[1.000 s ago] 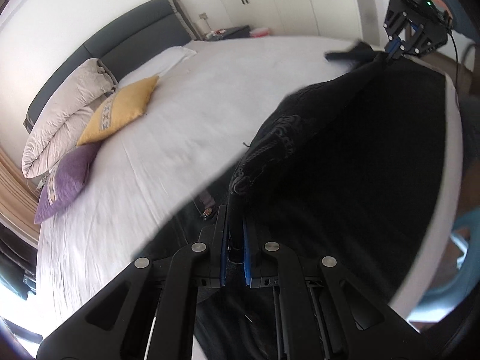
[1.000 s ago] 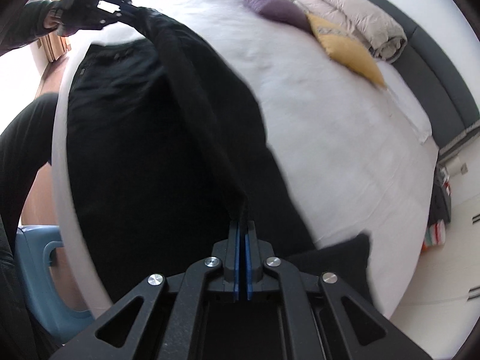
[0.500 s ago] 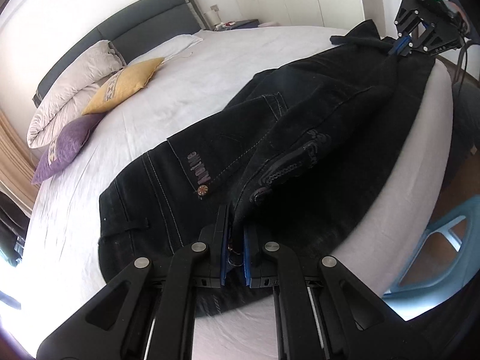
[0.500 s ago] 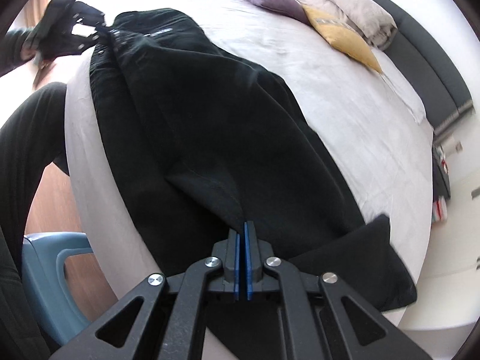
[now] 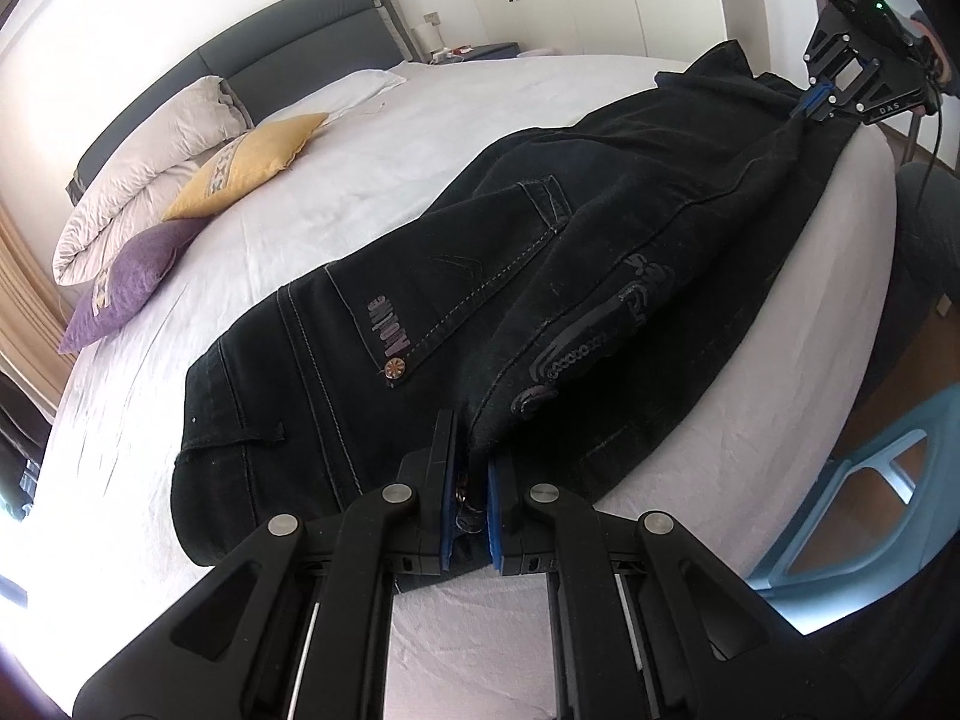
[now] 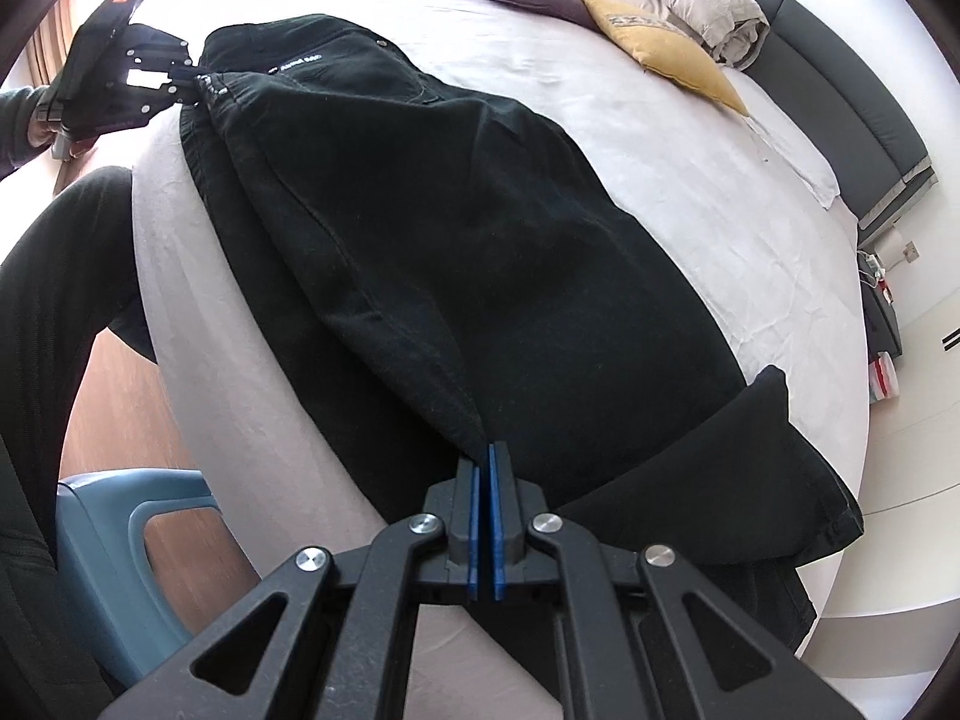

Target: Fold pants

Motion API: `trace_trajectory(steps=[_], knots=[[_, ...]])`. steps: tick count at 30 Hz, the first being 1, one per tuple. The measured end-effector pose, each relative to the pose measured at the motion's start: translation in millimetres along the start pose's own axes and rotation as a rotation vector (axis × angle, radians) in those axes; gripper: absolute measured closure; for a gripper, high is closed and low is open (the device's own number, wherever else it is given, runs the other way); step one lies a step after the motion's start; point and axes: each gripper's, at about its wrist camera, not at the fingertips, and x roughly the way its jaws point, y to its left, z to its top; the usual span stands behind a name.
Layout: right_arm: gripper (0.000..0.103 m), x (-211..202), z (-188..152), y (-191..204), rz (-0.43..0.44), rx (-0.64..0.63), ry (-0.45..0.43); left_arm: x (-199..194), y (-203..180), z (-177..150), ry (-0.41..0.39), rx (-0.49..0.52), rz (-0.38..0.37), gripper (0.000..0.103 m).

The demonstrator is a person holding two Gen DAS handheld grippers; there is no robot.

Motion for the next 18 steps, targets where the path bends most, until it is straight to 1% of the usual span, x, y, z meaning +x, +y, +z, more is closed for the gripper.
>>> trace_trajectory(steps=[5, 8, 10, 13, 14, 16, 17, 18], knots=[[0.099, 1.5, -7.7, -4.8, 0.011, 0.014, 0.003, 5.1, 1.7, -2.0, 0.0, -0.01, 0.001, 0.096], [0.099, 9.5, -14.2, -3.5, 0.027, 0.024, 0.017, 8.8, 2.8, -3.6, 0.0, -0.011, -0.005, 0.095], [0.097, 13.7, -16.7, -1.3, 0.024, 0.035, 0.018, 10.1, 4.2, -2.6, 0.009, -0.021, -0.009, 0.093], [0.094, 12.4, -21.3, -2.6, 0.028, 0.073, -0.007, 9.2, 7.9, 0.3, 0.042, -0.037, -0.02, 0.085], [0.094, 12.2, -23.5, -3.4, 0.029, 0.084, -0.015, 7.0, 9.0, 1.2, 0.054, -0.044, -0.025, 0.079], [0.093, 12.4, -30.4, -3.9, 0.027, 0.109, -0.03, 1.9, 11.2, 0.5, 0.06, -0.061, -0.045, 0.052], [0.093, 12.0, -32.8, -3.4, 0.026, 0.115, -0.039, -1.1, 11.1, -0.1, 0.064, -0.071, -0.063, 0.031], [0.093, 11.3, -34.5, -3.3, 0.025, 0.12, -0.046, -4.3, 9.5, -0.3, 0.062, -0.073, -0.069, 0.03]])
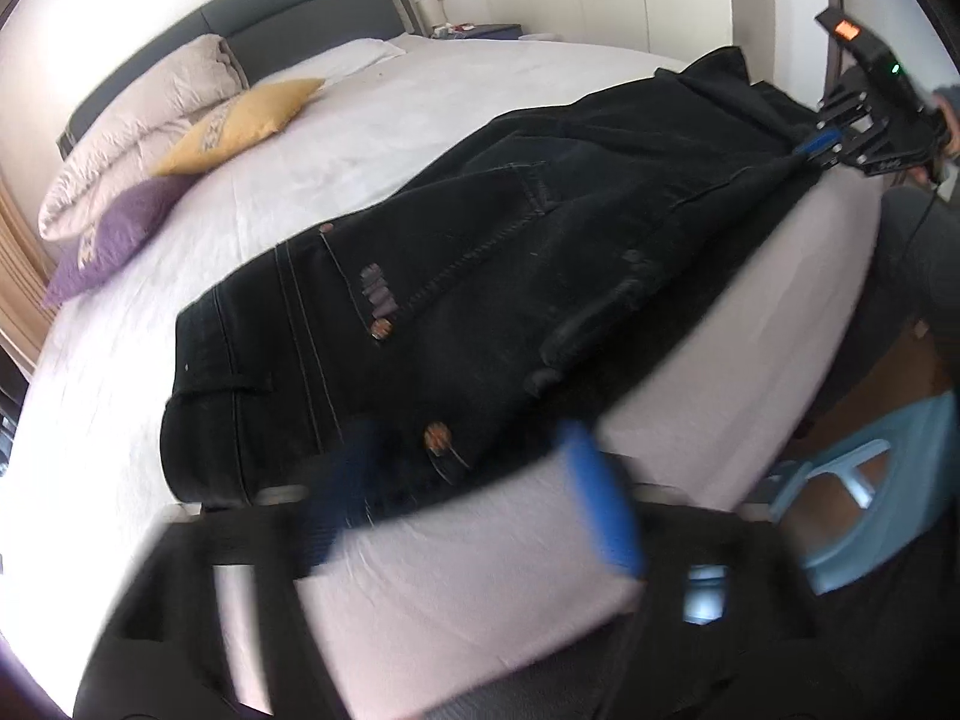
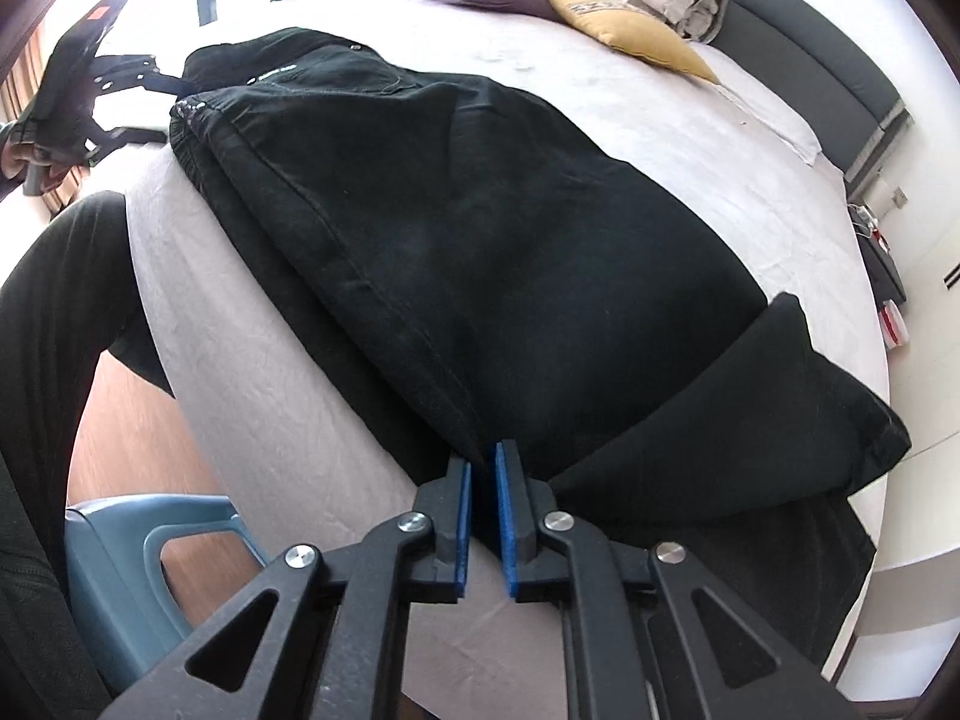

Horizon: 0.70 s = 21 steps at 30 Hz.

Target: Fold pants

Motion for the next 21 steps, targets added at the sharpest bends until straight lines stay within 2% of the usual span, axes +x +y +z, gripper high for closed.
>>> trace_trajectory(steps=[2, 4, 7, 10, 12, 14, 17, 18, 20, 21], knots=[[0.093, -1.4, -3.2, 0.0, 0.001, 0.009, -0.009, -8.1, -4.2, 2.0, 0.002, 0.003, -0.014, 0.03], [0.092, -3.7, -6.5, 0.3, 0.008, 0.013, -0.015, -18.0, -7.5, 12.4, -0.029, -0.009, -0.009, 0.03], [0.091, -6.5, -10.0, 3.6, 0.012, 0.002, -0.013, -27.2, -7.3, 48.0, -0.114, -0.074, -0.012, 0.03], [0.091, -8.2, -13.4, 3.1, 0.013, 0.01, -0.008, -15.3, -10.2, 93.9, -0.178, -0.131, -0.031, 0.03], [0.091, -8.5, -17.4, 2.9, 0.016, 0.026, 0.002, 10.3, -19.6, 124.6, -0.15, -0.138, -0.051, 0.03], [0.091, -12.3, -21.2, 0.7, 0.041, 0.063, 0.004, 34.7, -36.5, 142.9, -0.122, -0.097, -0.057, 0.03], [0.091, -25.2, -24.5, -13.1, 0.058, 0.155, -0.019, 83.5, -64.8, 147.7, 0.032, -0.056, -0.126, 0.03], [0.087, -33.9, -23.5, -24.8, 0.051, 0.213, -0.042, 92.7, -73.4, 143.0, 0.065, -0.042, -0.132, 0.03], [0.057, -50.4, -18.4, -54.1, 0.004, 0.333, -0.088, 102.4, -86.7, 126.8, 0.106, -0.049, -0.141, 0.03], [0.029, -56.8, -13.4, -69.5, -0.033, 0.393, -0.108, 99.7, -87.1, 120.8, 0.089, -0.087, -0.147, 0.03]])
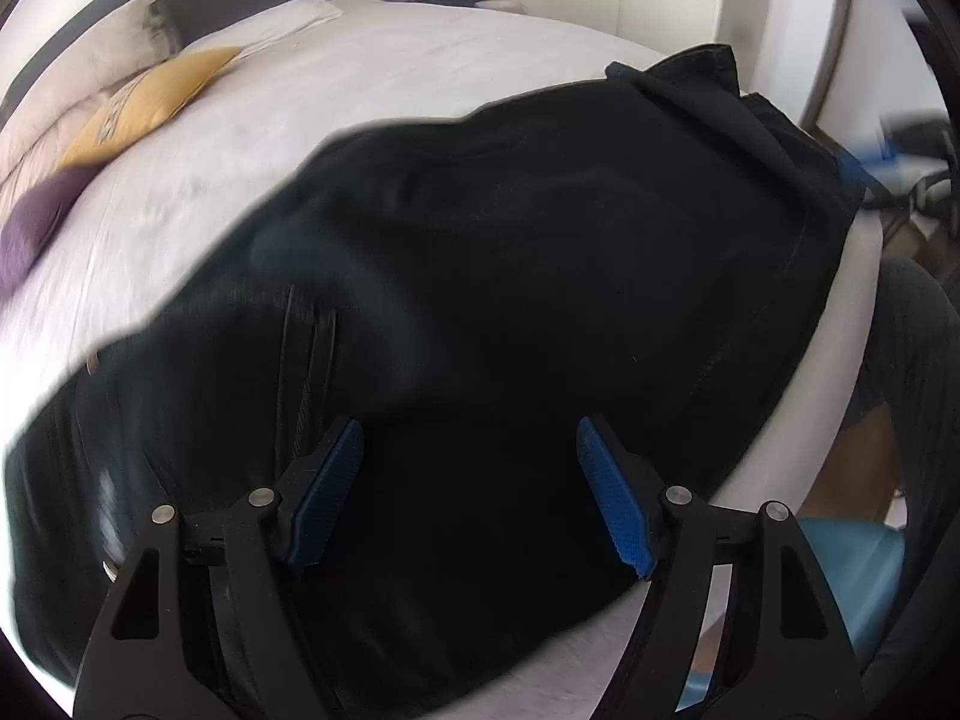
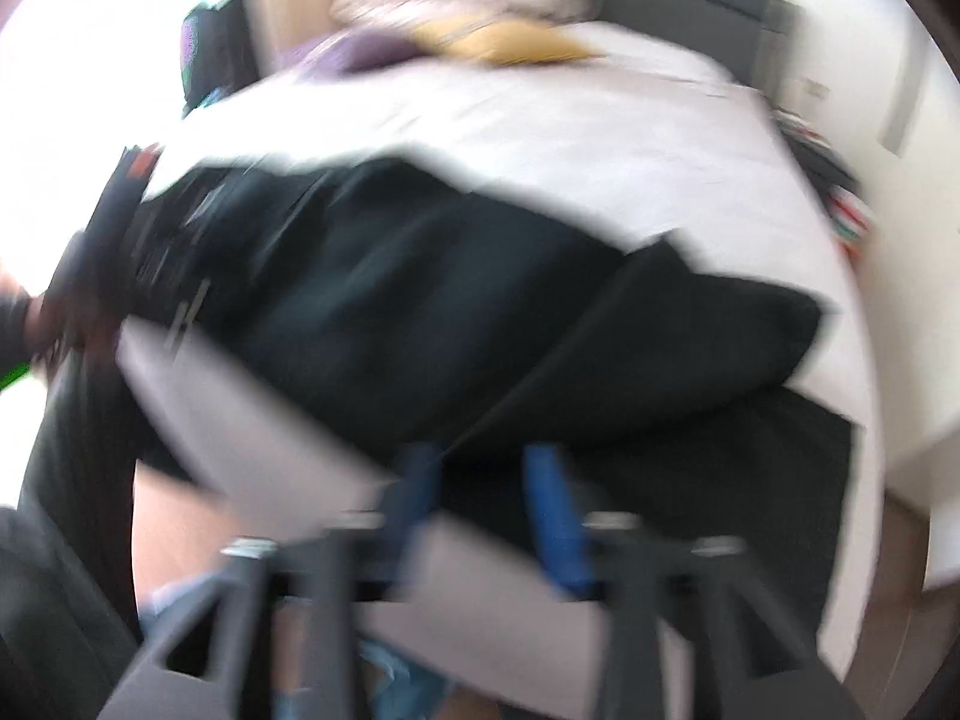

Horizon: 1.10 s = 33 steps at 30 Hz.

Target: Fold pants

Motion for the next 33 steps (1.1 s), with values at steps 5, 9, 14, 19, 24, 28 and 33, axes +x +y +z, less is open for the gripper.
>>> trace_trajectory(steps=[5, 9, 14, 19, 24, 28, 33], knots=[[0.014, -1.0, 64.3, -36.9, -0.102, 0.22, -0.087, -5.3, -5.3, -10.8, -0.021, -0.074, -0.014, 0.03], [0.014, 47.0, 114.1, -41.5, -0.219, 0.249, -0.022, 0.3, -12.5, -7.7, -0.019, -0.069, 0.011, 0.03], [0.023, 121.2, 136.3, -61.8, -0.308, 0.314, 0.124, -4.0, -5.9, -15.2, -0.032, -0.075, 0.01, 0.03], [0.066, 163.3, 127.8, -79.0, -0.322, 0.364, 0.248, -5.6, -6.3, -20.5, -0.047, -0.081, 0.012, 0.03], [0.094, 151.8, 114.0, -88.7, -0.26, 0.401, 0.2, -5.2, -6.8, -21.1, -0.057, -0.092, 0.018, 0.03], [0.095, 114.1, 107.6, -99.2, -0.223, 0.458, 0.093, -5.0, -7.2, -20.3, -0.052, -0.098, 0.022, 0.03], [0.095, 28.5, 61.1, -121.1, -0.213, 0.576, -0.09, -3.9, -8.5, -16.8, -0.047, -0.106, 0.032, 0.03]])
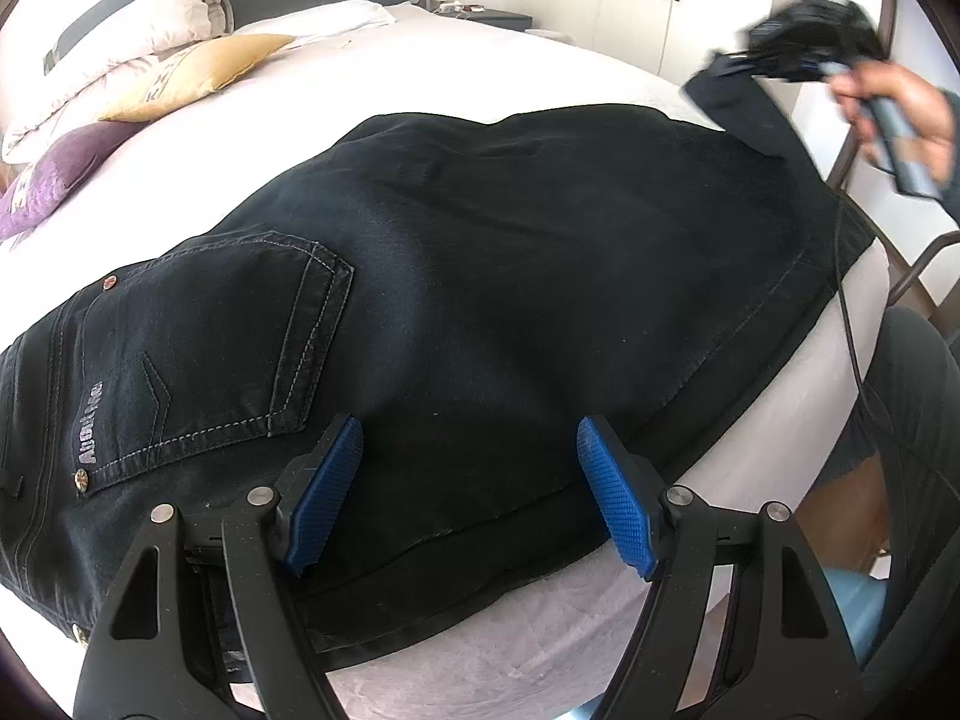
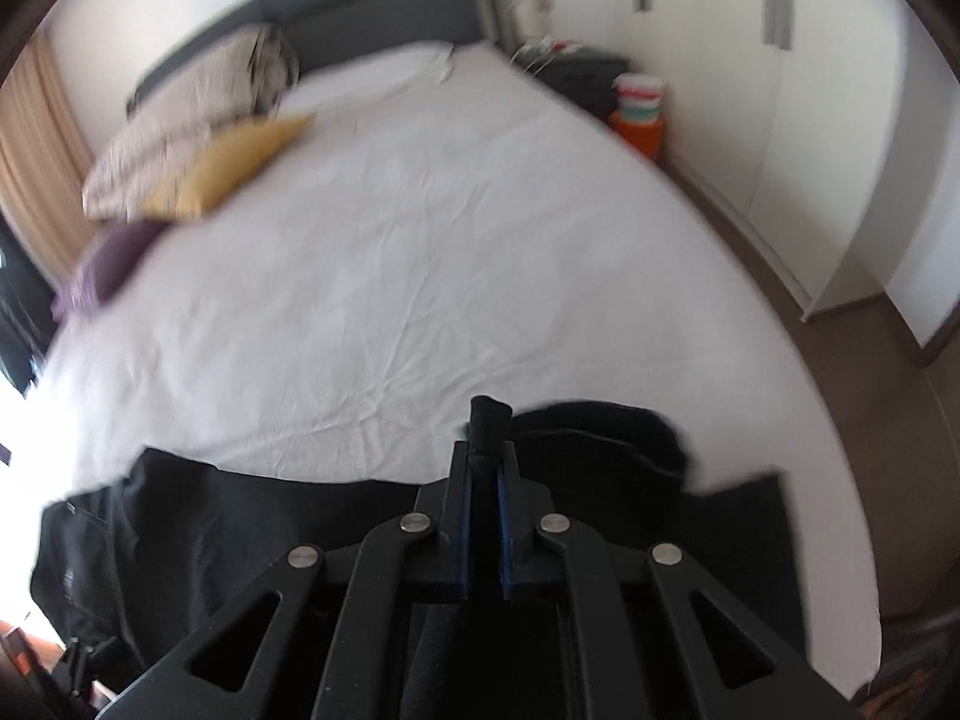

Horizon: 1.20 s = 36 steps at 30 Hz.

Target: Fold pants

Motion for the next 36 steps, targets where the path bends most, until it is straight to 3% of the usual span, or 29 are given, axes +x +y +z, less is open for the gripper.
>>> trace_trajectory(steps=[2, 5, 9, 12, 20, 24, 26, 28, 29, 36], knots=[[0.096, -17.6, -4.1, -29.3, 0.004, 0.069, -0.038, 0.8, -0.8, 1.6, 0.005, -0.001, 0.006, 0.03], [0.096, -39.8, -39.8, -88.6, -0.024, 0.216, -0.055, 1.9, -2.1, 4.2, 0.01, -0.007, 0.014, 0.029], [0.096, -24.1, -93.8, -152.5, 0.008, 0.452, 0.051, 5.8, -5.9, 7.1, 0.014, -0.014, 0.033, 0.027], [0.096, -21.0, -117.3, -156.5, 0.018, 0.472, 0.066, 7.0, -8.5, 10.3, 0.03, -0.011, 0.05, 0.026], [0.096, -53.9, -115.9, -155.3, 0.06, 0.474, -0.021, 7.1, -12.0, 13.7, 0.045, -0.027, 0.08, 0.026], [0.096, -86.4, -112.5, -131.6, 0.017, 0.311, -0.13, 6.3, -14.9, 12.3, 0.038, -0.029, 0.093, 0.026], [0.096, -69.1, -117.2, -141.2, 0.0, 0.338, -0.038, 5.6, -15.0, 9.2, 0.034, -0.029, 0.092, 0.026], [0.097, -39.5, -136.1, -170.5, 0.059, 0.529, 0.111, 5.9, -15.7, 9.2, 0.037, -0.028, 0.092, 0.025], [0.097, -34.6, -142.5, -176.0, 0.088, 0.569, 0.123, 5.7, -16.1, 9.8, 0.042, -0.026, 0.093, 0.025], [0.097, -40.6, -134.7, -167.2, 0.056, 0.513, 0.099, 7.0, -13.1, 15.2, 0.047, -0.033, 0.093, 0.025]])
